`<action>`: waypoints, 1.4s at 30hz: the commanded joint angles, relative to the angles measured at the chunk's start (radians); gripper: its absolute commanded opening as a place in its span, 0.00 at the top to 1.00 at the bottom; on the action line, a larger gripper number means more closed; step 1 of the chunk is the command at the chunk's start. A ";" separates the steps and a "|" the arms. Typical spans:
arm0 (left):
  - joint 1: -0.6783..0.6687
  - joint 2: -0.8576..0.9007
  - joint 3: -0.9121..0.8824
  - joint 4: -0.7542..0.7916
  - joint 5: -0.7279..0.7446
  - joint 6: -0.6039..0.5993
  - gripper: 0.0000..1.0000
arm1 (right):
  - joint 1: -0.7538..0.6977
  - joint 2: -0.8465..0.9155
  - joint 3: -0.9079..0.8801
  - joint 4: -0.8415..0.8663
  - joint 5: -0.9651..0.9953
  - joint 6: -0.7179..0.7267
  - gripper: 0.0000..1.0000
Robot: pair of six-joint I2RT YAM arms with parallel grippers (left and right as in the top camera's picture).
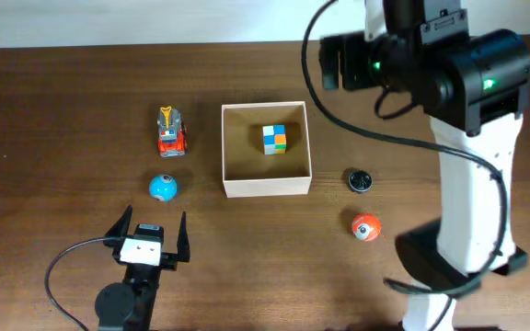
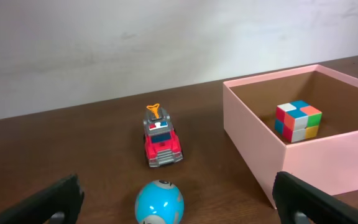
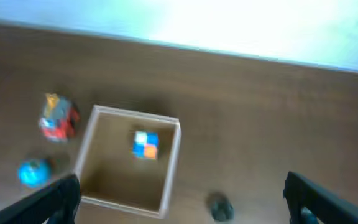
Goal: Pack container
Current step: 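Move the right gripper back over the black round puck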
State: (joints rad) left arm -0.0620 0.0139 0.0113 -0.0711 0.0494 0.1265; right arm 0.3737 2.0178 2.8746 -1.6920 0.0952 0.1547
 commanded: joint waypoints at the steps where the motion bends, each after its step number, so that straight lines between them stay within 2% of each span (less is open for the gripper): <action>1: 0.006 -0.007 -0.002 -0.005 0.015 -0.013 0.01 | -0.008 -0.102 -0.235 -0.007 0.099 -0.015 0.01; 2: 0.006 -0.007 -0.002 -0.005 0.015 -0.013 0.01 | -0.018 -0.150 -0.359 -0.007 0.100 -0.015 0.02; 8: 0.006 -0.007 -0.002 -0.005 0.015 -0.013 0.01 | -0.103 -0.287 -0.827 -0.006 0.092 0.027 0.01; 16: 0.006 -0.007 -0.002 -0.005 0.015 -0.013 0.01 | -0.187 -0.261 -1.180 0.081 0.040 0.037 0.01; 19: 0.006 -0.007 -0.002 -0.005 0.015 -0.013 0.01 | -0.204 -0.255 -1.273 0.156 0.033 0.038 0.01; 24: 0.006 -0.007 -0.002 -0.005 0.015 -0.013 0.01 | -0.213 -0.255 -1.400 0.338 -0.090 0.038 0.01; 30: 0.006 -0.007 -0.002 -0.005 0.015 -0.013 0.01 | -0.211 -0.253 -1.533 0.525 -0.101 0.045 0.01; 42: 0.006 -0.007 -0.002 -0.005 0.015 -0.013 0.01 | -0.211 -0.223 -1.584 0.748 -0.107 -0.020 0.01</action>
State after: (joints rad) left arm -0.0620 0.0139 0.0113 -0.0711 0.0498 0.1261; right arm 0.1688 1.7874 1.2987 -0.9642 -0.0021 0.1638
